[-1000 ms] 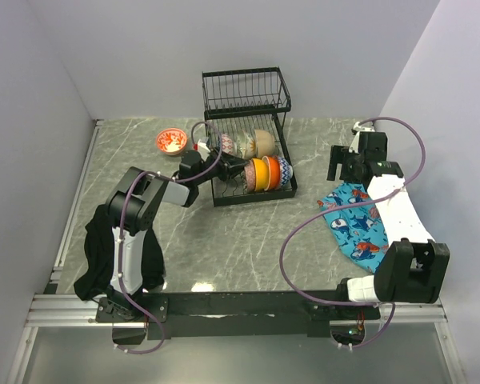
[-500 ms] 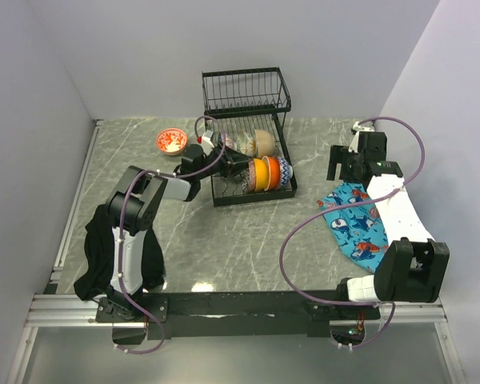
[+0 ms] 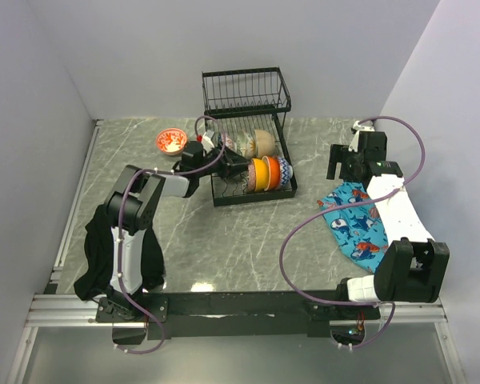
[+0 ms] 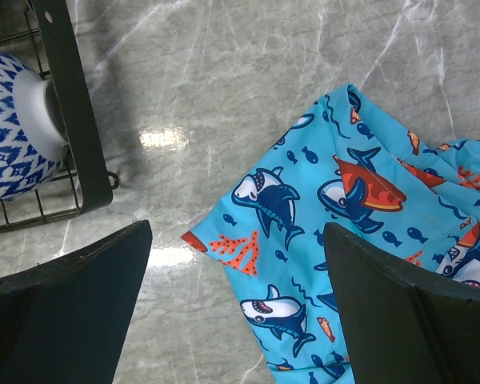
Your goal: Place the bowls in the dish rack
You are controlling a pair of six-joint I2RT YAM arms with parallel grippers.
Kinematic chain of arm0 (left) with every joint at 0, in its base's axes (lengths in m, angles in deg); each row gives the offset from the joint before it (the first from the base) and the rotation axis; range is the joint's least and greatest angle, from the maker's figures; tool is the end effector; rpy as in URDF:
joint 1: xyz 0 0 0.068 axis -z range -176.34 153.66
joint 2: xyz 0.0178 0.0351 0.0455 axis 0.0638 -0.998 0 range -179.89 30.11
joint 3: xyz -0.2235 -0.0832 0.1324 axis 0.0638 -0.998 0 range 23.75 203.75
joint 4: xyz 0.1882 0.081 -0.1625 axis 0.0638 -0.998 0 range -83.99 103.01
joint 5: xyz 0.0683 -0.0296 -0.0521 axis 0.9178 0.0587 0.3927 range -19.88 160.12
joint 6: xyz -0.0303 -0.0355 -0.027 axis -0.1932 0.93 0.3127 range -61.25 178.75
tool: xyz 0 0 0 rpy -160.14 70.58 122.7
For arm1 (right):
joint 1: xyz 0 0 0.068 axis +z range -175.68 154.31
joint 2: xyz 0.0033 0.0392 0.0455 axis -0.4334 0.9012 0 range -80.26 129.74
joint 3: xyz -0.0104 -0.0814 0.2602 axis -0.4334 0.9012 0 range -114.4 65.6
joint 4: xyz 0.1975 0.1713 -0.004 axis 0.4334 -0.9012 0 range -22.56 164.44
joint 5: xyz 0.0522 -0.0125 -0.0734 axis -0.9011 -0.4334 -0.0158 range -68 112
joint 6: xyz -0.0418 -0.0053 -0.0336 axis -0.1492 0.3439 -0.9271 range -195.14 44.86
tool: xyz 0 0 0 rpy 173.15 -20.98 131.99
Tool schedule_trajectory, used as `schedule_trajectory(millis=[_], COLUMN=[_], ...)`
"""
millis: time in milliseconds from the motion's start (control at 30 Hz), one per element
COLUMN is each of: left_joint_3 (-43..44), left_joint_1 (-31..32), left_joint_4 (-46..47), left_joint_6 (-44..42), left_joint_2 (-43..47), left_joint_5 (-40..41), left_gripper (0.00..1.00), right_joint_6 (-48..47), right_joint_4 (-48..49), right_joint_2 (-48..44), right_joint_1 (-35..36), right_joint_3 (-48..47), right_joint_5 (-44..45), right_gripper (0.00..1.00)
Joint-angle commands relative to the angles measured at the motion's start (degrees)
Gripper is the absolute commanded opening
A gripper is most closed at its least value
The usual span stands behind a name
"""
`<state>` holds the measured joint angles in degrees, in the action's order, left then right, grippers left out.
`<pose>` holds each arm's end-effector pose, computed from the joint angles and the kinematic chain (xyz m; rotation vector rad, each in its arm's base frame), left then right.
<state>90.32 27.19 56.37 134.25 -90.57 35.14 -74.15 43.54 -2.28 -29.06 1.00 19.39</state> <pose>0.4028 -0.1977 0.1579 -0.4140 2.0602 -1.6961 0.2953 -0.0158 0.2968 0.0667 2.3419 0.0329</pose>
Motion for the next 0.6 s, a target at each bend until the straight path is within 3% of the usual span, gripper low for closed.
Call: schedule_trajectory(millis=[0, 233, 367, 433, 533, 567], left_joint_3=[2.78, 6.9, 14.53, 16.66, 21.31, 24.37], left_joint_1=[-1.38, -6.81, -10.95, -14.8, -19.81, -21.06], left_joint_4=[-4.93, -27.06, -50.04, -55.54, -64.16, -66.18], left_joint_6=[-8.25, -26.88, -47.4, -54.11, -71.15, -81.99], left_joint_2=[4.75, 15.38, 19.78, 22.67, 24.79, 24.79], left_joint_5=[-2.37, -12.11, -18.27, -15.67, -10.74, -8.63], left_gripper=[0.49, 0.5, 0.51, 0.51, 0.52, 0.52], right_joint_6=[-0.2, 0.06, 0.59, 0.33, -0.11, -0.38], right_joint_4=[1.28, 1.36, 4.08, 4.53, 5.32, 5.58], right_joint_2=[-0.72, 0.25, 0.34, 0.34, 0.07, -0.01], right_joint_1=[0.3, 0.21, 0.3, 0.3, 0.3, 0.39], right_joint_3=[-1.31, -3.16, -2.64, -2.55, -2.55, -2.55], right_joint_5=[-0.02, -1.08, -1.52, -1.52, -1.43, -1.43], right_gripper=[0.96, 0.96, 0.96, 0.96, 0.96, 0.96])
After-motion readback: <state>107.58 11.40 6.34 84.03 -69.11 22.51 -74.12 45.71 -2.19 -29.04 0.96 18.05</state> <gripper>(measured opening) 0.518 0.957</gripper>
